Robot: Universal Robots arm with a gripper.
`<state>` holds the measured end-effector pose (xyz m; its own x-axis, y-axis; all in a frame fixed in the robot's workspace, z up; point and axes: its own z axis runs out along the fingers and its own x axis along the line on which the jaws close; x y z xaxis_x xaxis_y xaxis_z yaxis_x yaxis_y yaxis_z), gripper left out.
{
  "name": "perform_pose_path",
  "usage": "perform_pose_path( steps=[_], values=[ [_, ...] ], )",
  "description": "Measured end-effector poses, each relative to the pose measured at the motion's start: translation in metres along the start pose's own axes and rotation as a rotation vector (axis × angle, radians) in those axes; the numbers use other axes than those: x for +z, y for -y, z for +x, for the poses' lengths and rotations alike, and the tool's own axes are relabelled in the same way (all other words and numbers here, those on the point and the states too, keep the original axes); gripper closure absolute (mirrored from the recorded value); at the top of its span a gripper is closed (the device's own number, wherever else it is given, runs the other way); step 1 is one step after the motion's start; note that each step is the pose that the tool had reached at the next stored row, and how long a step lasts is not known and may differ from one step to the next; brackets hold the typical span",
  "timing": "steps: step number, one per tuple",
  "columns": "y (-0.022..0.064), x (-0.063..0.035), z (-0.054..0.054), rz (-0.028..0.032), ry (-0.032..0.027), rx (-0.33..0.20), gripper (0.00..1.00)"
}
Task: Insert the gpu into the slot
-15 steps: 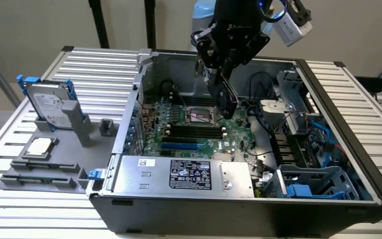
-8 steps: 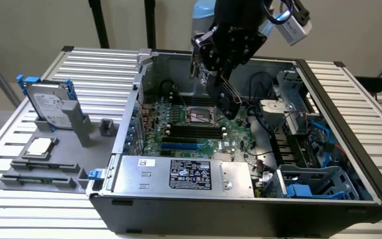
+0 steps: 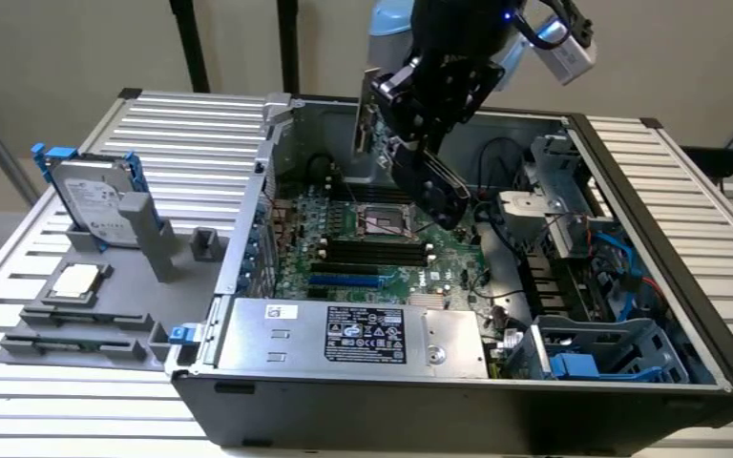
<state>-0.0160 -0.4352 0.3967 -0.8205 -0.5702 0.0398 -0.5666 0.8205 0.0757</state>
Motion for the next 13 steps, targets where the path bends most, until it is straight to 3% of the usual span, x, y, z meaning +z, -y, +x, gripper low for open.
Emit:
perform_pose_path(
  steps=[13],
  values=[
    [0.0003, 0.0041, -0.0002, 0.0094, -0.0179, -0.235, 0.74]
  ],
)
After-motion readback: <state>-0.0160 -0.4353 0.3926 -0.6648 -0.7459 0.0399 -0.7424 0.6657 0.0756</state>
